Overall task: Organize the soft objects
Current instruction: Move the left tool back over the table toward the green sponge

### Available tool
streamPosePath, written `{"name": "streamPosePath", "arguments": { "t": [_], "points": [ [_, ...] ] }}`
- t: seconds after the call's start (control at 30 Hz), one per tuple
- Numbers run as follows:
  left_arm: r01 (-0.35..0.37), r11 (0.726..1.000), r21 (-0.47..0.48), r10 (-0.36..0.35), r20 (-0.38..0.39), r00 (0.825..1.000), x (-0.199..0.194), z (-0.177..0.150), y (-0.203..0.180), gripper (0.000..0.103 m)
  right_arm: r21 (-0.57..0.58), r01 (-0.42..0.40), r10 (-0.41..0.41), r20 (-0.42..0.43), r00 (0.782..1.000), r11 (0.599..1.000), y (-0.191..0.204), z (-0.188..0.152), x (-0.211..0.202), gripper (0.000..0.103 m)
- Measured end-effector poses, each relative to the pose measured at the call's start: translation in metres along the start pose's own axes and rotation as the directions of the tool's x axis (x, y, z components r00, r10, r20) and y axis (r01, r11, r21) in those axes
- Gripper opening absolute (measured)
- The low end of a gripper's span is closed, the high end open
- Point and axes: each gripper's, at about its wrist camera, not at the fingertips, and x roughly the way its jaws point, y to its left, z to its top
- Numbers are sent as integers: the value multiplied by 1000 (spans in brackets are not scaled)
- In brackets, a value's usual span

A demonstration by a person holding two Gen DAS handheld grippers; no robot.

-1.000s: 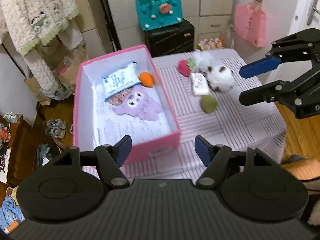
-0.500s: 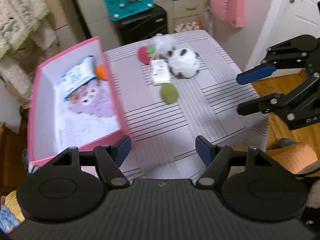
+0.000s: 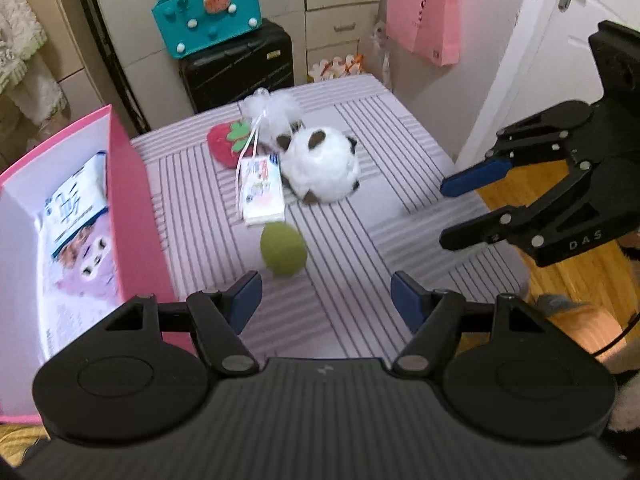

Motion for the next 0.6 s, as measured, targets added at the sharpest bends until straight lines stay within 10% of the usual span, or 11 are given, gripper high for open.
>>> {"name": "streamPosePath", "arguments": {
  "t": [0.6],
  "points": [
    [-97, 978, -187, 115, 90, 989, 71, -3, 29, 69, -60, 41, -32, 145, 989, 997, -52, 51, 44, 63]
  ]
}}
